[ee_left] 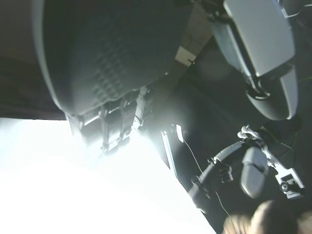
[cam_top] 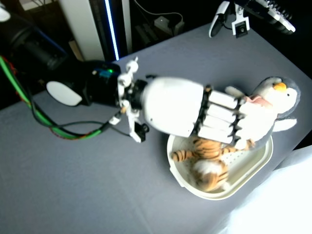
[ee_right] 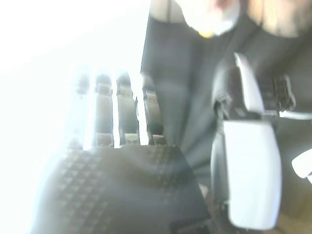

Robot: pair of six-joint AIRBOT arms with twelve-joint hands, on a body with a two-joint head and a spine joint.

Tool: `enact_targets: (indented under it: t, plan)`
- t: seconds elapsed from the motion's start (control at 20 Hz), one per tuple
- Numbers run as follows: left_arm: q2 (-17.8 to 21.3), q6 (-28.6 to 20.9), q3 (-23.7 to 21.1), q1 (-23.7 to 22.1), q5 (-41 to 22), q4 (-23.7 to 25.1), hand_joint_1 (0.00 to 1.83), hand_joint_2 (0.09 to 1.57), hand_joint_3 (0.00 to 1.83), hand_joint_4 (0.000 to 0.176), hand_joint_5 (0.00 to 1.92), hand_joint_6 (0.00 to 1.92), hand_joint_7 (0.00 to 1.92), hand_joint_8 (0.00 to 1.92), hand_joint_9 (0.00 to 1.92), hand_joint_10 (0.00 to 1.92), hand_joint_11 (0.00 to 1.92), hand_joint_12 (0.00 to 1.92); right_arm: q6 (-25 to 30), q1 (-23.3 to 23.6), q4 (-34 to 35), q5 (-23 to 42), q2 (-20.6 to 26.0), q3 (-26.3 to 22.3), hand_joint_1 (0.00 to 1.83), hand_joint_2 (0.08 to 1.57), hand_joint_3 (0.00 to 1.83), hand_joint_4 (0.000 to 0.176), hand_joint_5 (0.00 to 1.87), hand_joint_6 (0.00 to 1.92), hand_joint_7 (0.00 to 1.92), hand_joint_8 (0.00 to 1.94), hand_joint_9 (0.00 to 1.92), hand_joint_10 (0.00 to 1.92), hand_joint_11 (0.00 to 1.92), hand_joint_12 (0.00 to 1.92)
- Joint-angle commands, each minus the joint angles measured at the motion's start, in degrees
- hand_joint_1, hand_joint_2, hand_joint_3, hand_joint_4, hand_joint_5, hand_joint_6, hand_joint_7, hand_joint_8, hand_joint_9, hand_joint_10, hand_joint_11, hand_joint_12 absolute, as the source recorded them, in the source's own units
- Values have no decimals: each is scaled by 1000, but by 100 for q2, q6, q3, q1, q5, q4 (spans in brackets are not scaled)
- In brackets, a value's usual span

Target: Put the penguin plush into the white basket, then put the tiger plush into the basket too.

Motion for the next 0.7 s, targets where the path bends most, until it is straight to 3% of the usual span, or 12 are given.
enact_targets:
  t: [0.0, 0.15, 0.2, 0.25, 0.3, 0.35, 0.4, 0.45, 0.5, 0.55, 0.6, 0.65]
  plan:
    - [-10, -41, -26, -26, -757, 100, 758, 759, 0, 88, 0, 0, 0, 0, 0, 0, 0, 0, 32, -39, 191, 899, 78, -50, 336, 1129, 0, 98, 116, 4, 122, 7, 113, 1, 0, 381]
    - [-20, -108, -34, 27, -879, 83, 758, 767, 0, 75, 0, 0, 0, 0, 0, 0, 0, 0, 38, -576, 650, 2051, 572, -483, 432, 1133, 0, 111, 160, 6, 200, 9, 155, 12, 0, 61]
    - [-31, -126, -42, 41, -935, 84, 746, 760, 0, 101, 0, 0, 0, 0, 0, 0, 0, 0, 83, -860, 824, 2561, 676, -656, 446, 1122, 0, 105, 161, 4, 221, 11, 162, 11, 0, 11]
    - [-37, -135, -68, 75, -1035, 105, 739, 753, 0, 154, 0, 0, 0, 0, 0, 0, 0, 0, 203, -1223, 1027, 3239, 833, -848, 541, 1194, 18, 81, 156, 1, 206, 3, 139, 3, 0, 2]
    - [-35, -136, -81, 92, -1073, 114, 715, 749, 0, 172, 0, 0, 0, 0, 0, 0, 0, 0, 239, -1346, 1107, 3500, 887, -920, 653, 1266, 15, 93, 174, 2, 234, 3, 188, 7, 59, 28]
    - [-32, -150, -109, 134, -1178, 131, 704, 750, 0, 175, 0, 0, 0, 0, 0, 0, 0, 0, 262, -1680, 1302, 4067, 998, -1095, 684, 1255, 3, 96, 218, 4, 279, 4, 252, 10, 115, 56]
    - [-32, -165, -116, 154, -1227, 137, 687, 785, 8, 176, 0, 0, 0, 0, 0, 0, 0, 0, 262, -1889, 1417, 4359, 1055, -1195, 642, 1203, 0, 66, 243, 3, 320, 4, 317, 11, 190, 100]
    - [-32, -205, -123, 170, -1270, 143, 664, 809, 18, 176, 0, 0, 0, 0, 0, 0, 0, 0, 262, -2183, 1577, 4800, 1112, -1322, 650, 1135, 0, 57, 255, 1, 382, 1, 399, 10, 256, 171]
    - [-33, -214, -129, 169, -1270, 155, 652, 837, 27, 176, 0, 0, 0, 0, 0, 0, 0, 0, 262, -2439, 1677, 5168, 1146, -1438, 665, 1098, 8, 39, 275, 1, 445, 4, 463, 5, 202, 440]
    - [-33, -229, -135, 169, -1275, 157, 458, 973, 24, 122, 0, 0, 0, 0, 0, 0, 0, 0, 262, -2563, 1699, 5253, 1162, -1505, 669, 1096, 0, 41, 318, 5, 590, 2, 602, 20, 146, 959]
    - [-39, -240, -143, 184, -1281, 162, 523, 1097, 18, 102, 0, 0, 0, 0, 0, 0, 0, 0, 262, -2624, 1565, 5253, 1175, -1610, 603, 1179, 7, 14, 256, 2, 568, 1, 669, 29, 214, 1142]
    - [-57, -245, -150, 208, -1284, 153, 615, 1128, 15, 67, 22, 7, 0, 0, 0, 0, 0, 0, 261, -2644, 1473, 5253, 1179, -1669, 675, 1189, 2, 9, 193, 0, 534, 0, 692, 32, 192, 1299]
